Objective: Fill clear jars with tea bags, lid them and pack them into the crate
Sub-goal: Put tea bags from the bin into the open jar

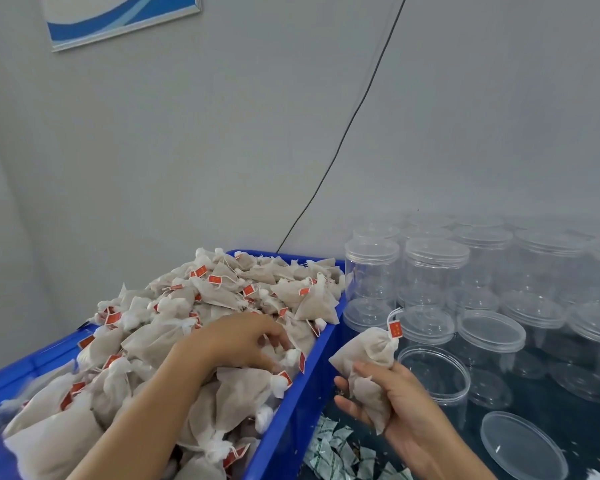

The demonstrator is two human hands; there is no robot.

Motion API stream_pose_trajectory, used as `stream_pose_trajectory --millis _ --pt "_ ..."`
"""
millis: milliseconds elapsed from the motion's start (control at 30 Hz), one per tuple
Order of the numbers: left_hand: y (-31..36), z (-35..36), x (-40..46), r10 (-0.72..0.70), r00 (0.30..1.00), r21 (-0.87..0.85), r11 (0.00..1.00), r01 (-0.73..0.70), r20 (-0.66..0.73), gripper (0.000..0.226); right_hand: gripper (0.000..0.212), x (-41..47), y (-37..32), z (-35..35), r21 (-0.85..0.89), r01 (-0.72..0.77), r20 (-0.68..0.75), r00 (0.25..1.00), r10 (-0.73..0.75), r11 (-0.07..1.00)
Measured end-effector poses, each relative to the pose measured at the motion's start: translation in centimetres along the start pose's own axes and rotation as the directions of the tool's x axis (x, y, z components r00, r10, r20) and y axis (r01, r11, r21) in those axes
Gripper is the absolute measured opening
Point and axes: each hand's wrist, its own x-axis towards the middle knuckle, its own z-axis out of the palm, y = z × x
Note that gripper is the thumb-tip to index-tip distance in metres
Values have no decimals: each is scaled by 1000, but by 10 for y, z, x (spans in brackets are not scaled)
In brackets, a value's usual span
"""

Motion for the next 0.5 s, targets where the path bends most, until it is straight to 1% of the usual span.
stream_pose_trajectory --millis 100,167,233,267,333,367,400,433,500 --pt "0 0 2 -1 1000 45 999 1 -17 26 23 1 -1 -1 -81 8 7 1000 -8 997" --pt "1 2 5 20 999 110 994 -16 -28 16 23 -1 -1 -1 -104 10 16 1000 -9 995" --pt "4 5 7 44 999 113 993 -40 -31 9 25 -2 -2 -1 -107 8 37 999 -4 994" --pt "5 5 7 62 998 66 996 -60 -29 10 25 -2 -2 0 -108 10 49 999 -5 994" --pt "8 5 6 105 994 -102 989 -106 -15 11 24 -3 -2 1 -106 16 69 998 -9 994" --pt "10 5 5 120 993 -152 981 -120 -11 12 23 -3 -3 2 -101 19 74 997 -12 995" --pt "12 5 4 127 992 -158 979 -127 -11 13 22 -4 -3 2 -96 22 77 997 -15 995" --pt "13 5 4 130 991 -127 983 -131 -15 14 23 -4 -3 2 -90 23 79 997 -16 996" --pt "17 4 3 132 990 -5 991 -132 -47 12 23 -5 -3 2 -78 21 79 997 -15 997"
